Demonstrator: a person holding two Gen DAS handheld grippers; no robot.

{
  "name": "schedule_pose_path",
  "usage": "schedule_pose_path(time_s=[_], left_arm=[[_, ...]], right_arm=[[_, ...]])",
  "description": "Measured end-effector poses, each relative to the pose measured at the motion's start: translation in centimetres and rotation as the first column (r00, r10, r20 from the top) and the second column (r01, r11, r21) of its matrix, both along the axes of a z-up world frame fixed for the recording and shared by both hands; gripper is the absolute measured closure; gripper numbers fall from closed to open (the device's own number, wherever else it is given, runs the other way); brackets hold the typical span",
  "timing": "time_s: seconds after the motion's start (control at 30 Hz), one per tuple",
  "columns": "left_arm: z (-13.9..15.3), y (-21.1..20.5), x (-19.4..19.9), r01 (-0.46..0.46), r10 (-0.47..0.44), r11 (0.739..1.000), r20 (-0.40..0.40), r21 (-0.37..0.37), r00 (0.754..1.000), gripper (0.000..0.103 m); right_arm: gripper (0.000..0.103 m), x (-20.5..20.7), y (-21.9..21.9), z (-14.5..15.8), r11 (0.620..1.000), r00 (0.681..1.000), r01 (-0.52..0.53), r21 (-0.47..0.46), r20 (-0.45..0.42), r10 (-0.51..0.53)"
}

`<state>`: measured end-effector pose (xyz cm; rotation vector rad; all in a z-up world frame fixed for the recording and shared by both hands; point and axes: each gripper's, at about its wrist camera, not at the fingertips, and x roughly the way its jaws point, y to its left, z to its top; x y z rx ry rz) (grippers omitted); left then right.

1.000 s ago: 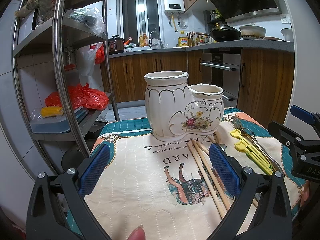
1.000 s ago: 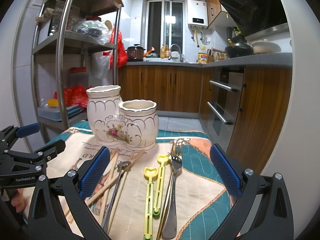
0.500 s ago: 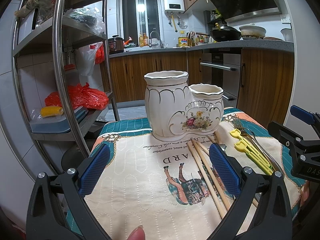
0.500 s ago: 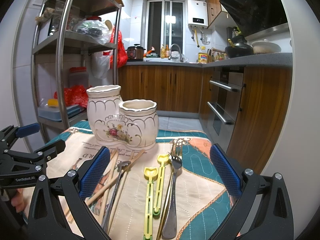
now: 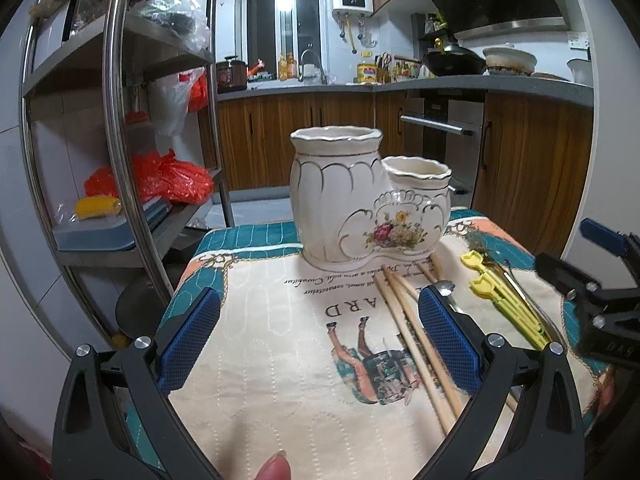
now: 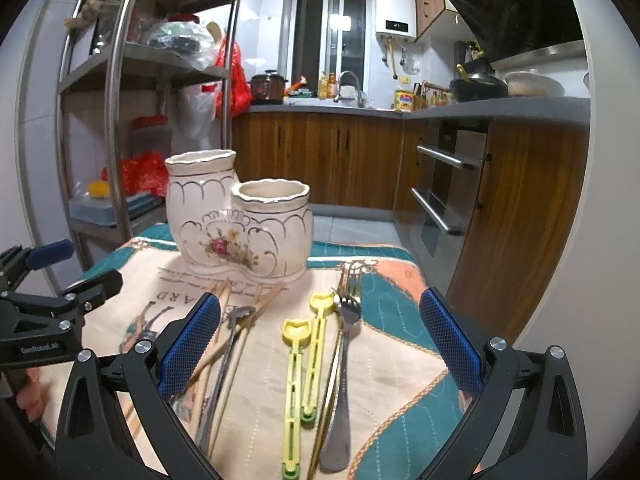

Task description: Organize utensils

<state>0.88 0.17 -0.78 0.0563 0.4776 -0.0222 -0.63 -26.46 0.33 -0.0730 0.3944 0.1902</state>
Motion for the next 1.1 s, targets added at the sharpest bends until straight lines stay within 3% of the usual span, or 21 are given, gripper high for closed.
schedule_pose_path(time_s=[0.13, 0.23, 0.37, 0.47, 0.57, 0.7, 0.8, 0.87, 1.0, 1.07, 1.1], left_arm=[[0.8, 0.8, 0.0, -0.031, 0.032, 0.998, -0.027, 0.063, 0.999, 0.005], [1.9, 1.7, 0.3, -0.002, 0.005, 0.997, -0.043, 0.072, 0.999, 0.005], [3.3, 2.5, 2.1, 0.046, -0.039, 0.997, -0.101, 0.062, 0.994, 0.005], [4.3, 2.2, 3.8, 0.119, -0.11, 0.992, -0.184, 0.039, 0.977, 0.005], [4.6, 0.7, 5.2, 0.197, -0.175, 0.978, -0.254, 0.065, 0.951, 0.005], [2.2, -1.5, 6.2, 0.2, -0.16, 0.976, -0.328, 0.092, 0.931, 0.005], [0.1, -2.2, 7.0, 0.179, -0.144, 0.983, -0.403, 0.05, 0.904, 0.007], [-0.9, -2.6, 7.0, 0.177, -0.142, 0.983, -0.432, 0.041, 0.89, 0.017], [-2.0, -3.3, 6.7, 0.191, -0.153, 0.981, -0.464, 0.036, 0.873, 0.025], [-2.2, -3.3, 6.6, 0.194, -0.163, 0.981, -0.475, 0.017, 0.865, 0.037], [-2.3, -3.2, 6.6, 0.197, -0.169, 0.98, -0.478, 0.01, 0.862, 0.039]], right_arm=[[0.004, 0.6, -1.1, 0.4, 0.999, 0.999, -0.045, 0.004, -0.026, 0.045], [0.004, 2.5, -1.8, 0.5, 0.996, 0.987, -0.082, -0.018, -0.137, 0.079], [0.004, 4.1, -2.9, 1.3, 0.996, 0.98, -0.063, -0.068, -0.191, 0.049], [0.004, 5.4, -3.6, 2.2, 0.995, 0.973, -0.044, -0.091, -0.229, 0.022], [0.004, 7.1, -4.0, 2.1, 0.995, 0.956, -0.047, -0.084, -0.291, 0.021], [0.008, 9.1, -4.4, 0.4, 0.998, 0.915, -0.056, -0.004, -0.401, 0.05], [0.022, 9.7, -4.1, -0.9, 0.997, 0.891, -0.065, 0.036, -0.448, 0.074], [0.037, 9.9, -3.6, -1.9, 0.996, 0.879, -0.075, 0.043, -0.47, 0.086], [0.047, 10.4, -2.3, -2.8, 0.993, 0.861, -0.1, 0.058, -0.496, 0.115], [0.062, 10.8, -1.9, -3.2, 0.993, 0.858, -0.1, 0.061, -0.5, 0.117], [0.064, 11.0, -1.8, -3.4, 0.993, 0.857, -0.101, 0.062, -0.502, 0.118]])
